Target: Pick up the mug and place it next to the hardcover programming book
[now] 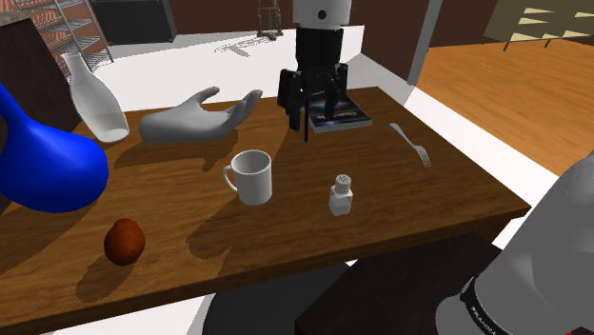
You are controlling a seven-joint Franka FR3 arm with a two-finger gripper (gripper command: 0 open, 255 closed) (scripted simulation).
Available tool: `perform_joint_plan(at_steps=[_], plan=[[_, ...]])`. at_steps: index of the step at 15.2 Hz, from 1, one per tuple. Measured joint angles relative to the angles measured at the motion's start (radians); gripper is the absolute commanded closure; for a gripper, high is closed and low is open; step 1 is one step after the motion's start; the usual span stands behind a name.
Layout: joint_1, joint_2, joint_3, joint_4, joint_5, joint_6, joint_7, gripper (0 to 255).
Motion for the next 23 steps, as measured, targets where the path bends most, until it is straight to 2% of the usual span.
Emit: perform_joint_plan(at_steps=[5,11,18,23], plan=[[0.013,0.173,0.046,0.054,-0.014,0.119,0.056,0],[0.03,0.385,0.085,0.172,-0.055,0.21,0.13,0],[0.035,0.442,0.091,0.135,-0.061,0.303,0.139,0],[0.035,0.446,0.091,0.131,-0.061,0.312,0.138,0]])
